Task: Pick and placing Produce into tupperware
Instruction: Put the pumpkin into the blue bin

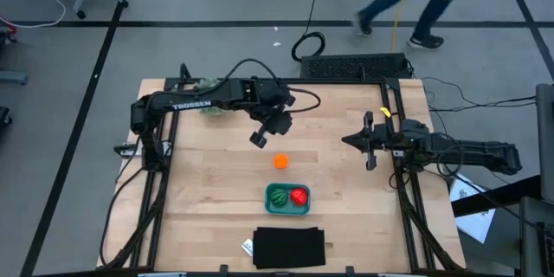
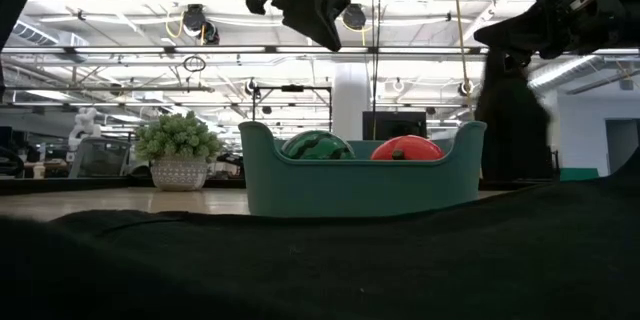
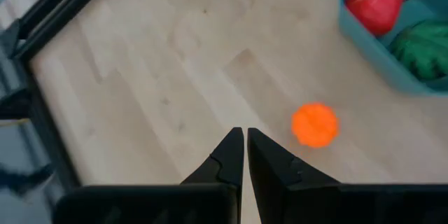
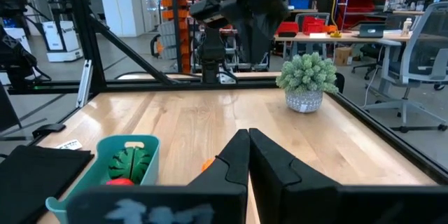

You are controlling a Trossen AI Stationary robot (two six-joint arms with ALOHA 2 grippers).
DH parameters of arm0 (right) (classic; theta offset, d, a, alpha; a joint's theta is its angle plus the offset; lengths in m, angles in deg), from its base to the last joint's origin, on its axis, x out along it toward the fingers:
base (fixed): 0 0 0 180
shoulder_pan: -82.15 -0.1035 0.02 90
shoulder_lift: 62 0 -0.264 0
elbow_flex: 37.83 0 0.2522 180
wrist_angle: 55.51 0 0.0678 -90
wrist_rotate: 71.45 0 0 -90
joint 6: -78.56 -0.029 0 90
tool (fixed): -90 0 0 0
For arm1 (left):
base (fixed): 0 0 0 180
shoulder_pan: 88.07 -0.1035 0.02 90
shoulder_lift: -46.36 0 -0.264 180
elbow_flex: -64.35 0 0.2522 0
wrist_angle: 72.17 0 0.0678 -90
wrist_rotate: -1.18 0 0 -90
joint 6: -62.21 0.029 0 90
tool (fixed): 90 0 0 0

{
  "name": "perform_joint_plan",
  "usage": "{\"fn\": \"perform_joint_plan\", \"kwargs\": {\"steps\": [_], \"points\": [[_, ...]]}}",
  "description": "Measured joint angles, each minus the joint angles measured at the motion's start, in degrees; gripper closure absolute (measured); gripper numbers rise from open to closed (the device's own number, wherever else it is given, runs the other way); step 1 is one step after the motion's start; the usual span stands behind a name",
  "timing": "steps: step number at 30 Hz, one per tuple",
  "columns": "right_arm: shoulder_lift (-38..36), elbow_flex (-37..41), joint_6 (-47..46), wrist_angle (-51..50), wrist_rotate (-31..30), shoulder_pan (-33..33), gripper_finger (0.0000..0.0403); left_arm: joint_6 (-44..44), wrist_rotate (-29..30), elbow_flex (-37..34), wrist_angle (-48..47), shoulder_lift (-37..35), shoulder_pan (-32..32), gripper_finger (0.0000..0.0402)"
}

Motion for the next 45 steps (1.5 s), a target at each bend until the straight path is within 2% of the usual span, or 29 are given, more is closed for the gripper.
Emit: {"fn": "perform_joint_plan", "kwargs": {"steps": [6,9,12,16,21,28,32,38,45], "points": [[1.1,0.0,0.0,-0.1,0.0,0.0,0.0403,-3.2,1.3,0.0,-0.4,0.0,0.0,0.0376],[1.4,0.0,0.1,0.0,0.0,0.0,0.0403,-1.9,1.3,-0.5,-0.8,0.0,0.3,0.0375],[1.6,0.0,0.2,0.0,0.0,0.0,0.0403,-0.7,-1.0,-1.1,-0.9,0.0,0.3,0.0367],[1.6,0.0,0.2,0.0,0.0,0.0,0.0403,-1.0,-4.5,-2.3,-0.5,0.0,0.3,0.0322],[1.7,0.0,0.2,0.0,0.0,0.0,0.0403,-1.7,-5.6,-3.5,-0.3,0.0,0.3,0.0232],[1.7,0.0,0.2,-0.1,0.0,0.0,0.0403,-3.5,-5.7,-4.7,-0.1,0.0,1.0,0.0101],[1.7,0.0,0.2,0.0,0.0,0.0,0.0403,-6.4,-3.8,-4.7,2.2,0.0,1.8,0.0049],[1.7,0.0,0.2,0.0,0.0,0.0,0.0403,-8.5,0.1,-4.7,2.7,0.0,3.1,0.0017],[1.9,0.0,0.2,-0.1,0.0,0.0,0.0403,-8.6,0.3,-4.7,2.7,2.7,5.3,0.0031]]}}
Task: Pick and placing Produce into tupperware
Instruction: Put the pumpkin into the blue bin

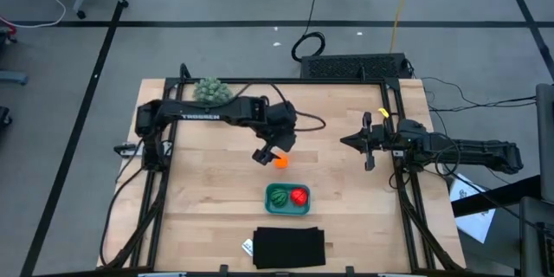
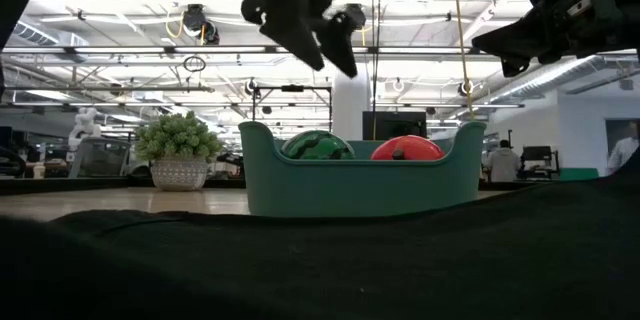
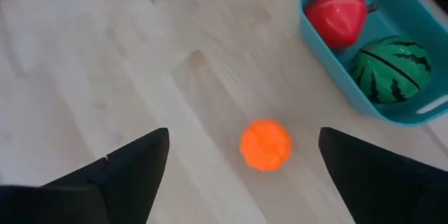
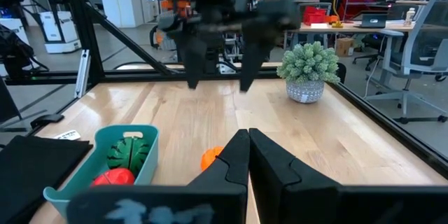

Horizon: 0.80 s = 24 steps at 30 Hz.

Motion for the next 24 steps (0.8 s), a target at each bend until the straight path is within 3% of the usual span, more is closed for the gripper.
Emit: {"fn": "perform_joint_plan", "kwargs": {"steps": [10,24], "points": [[1.3,0.0,-0.2,0.0,0.0,0.0,0.0403,-2.4,-0.8,0.0,-0.7,7.1,0.5,0.002],[3.2,0.0,0.0,0.0,0.0,0.0,0.0403,-6.8,-2.6,-0.1,-1.6,9.5,0.5,0.0025]]}}
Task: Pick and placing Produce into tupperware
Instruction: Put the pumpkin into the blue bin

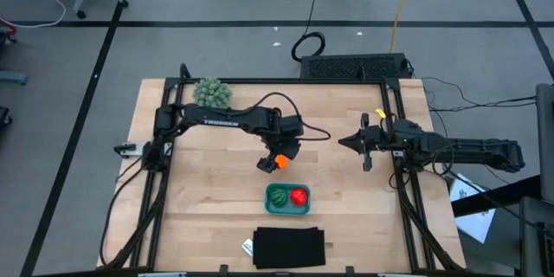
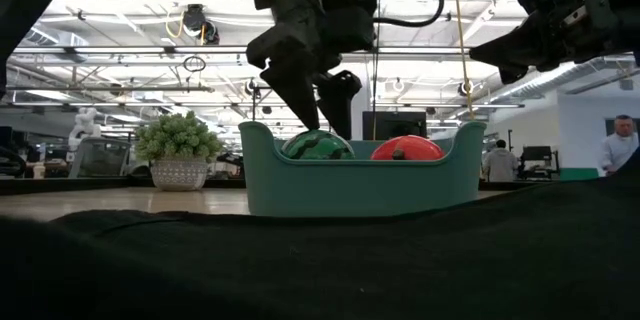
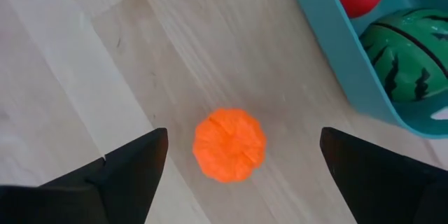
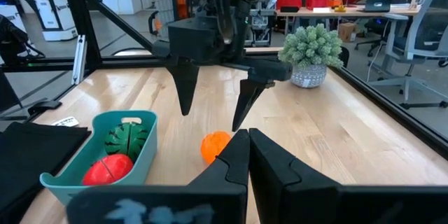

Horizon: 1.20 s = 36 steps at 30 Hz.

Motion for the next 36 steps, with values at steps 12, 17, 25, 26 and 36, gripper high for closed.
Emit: {"fn": "perform_joint_plan", "kwargs": {"steps": [12,17,25,26,36], "points": [[0.1,0.0,0.2,0.0,0.0,0.0,0.0403,-1.7,0.0,0.0,0.9,0.3,0.0,0.0025],[0.1,0.0,0.2,0.0,0.0,0.0,0.0403,-1.6,0.9,-1.4,2.0,0.3,0.0,0.0025],[0.1,0.0,0.2,0.0,0.0,0.0,0.0403,1.0,3.6,-6.7,4.8,0.3,0.0,0.0025],[0.1,0.0,0.2,0.0,0.0,0.0,0.0403,1.2,3.6,-7.0,5.2,0.3,0.0,0.0025],[0.1,0.0,0.2,0.0,0.0,0.0,0.0403,2.2,3.4,-8.3,8.6,0.2,0.0,0.0025]]}}
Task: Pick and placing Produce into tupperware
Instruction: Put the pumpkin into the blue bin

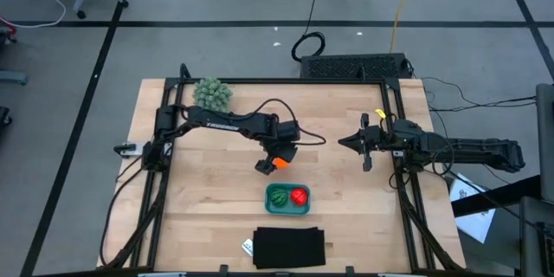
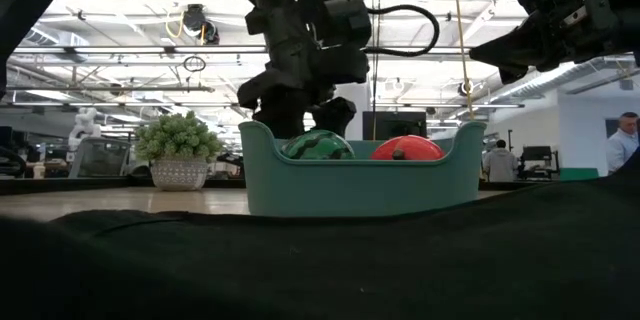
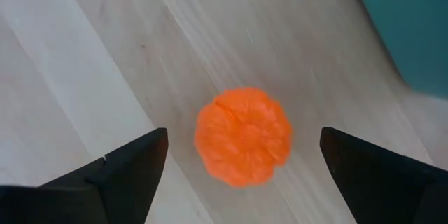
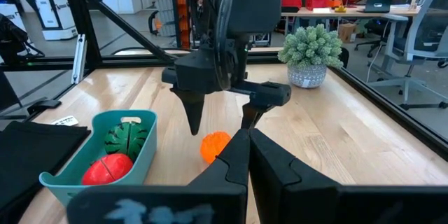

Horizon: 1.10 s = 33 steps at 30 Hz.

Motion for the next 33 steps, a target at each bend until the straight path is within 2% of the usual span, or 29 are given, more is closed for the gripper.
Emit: {"fn": "perform_joint_plan", "kwargs": {"steps": [14,29,33], "points": [[0.0,0.0,0.0,0.0,0.0,0.0,0.0403,-0.2,-0.3,-4.4,5.3,0.0,0.0,0.0025],[0.0,0.0,0.0,0.0,0.0,0.0,0.0403,0.1,-0.2,-4.5,5.8,0.0,0.0,0.0025],[0.0,0.0,0.0,0.0,0.0,0.0,0.0403,0.2,-0.2,-4.5,5.8,0.0,0.0,0.0039]]}}
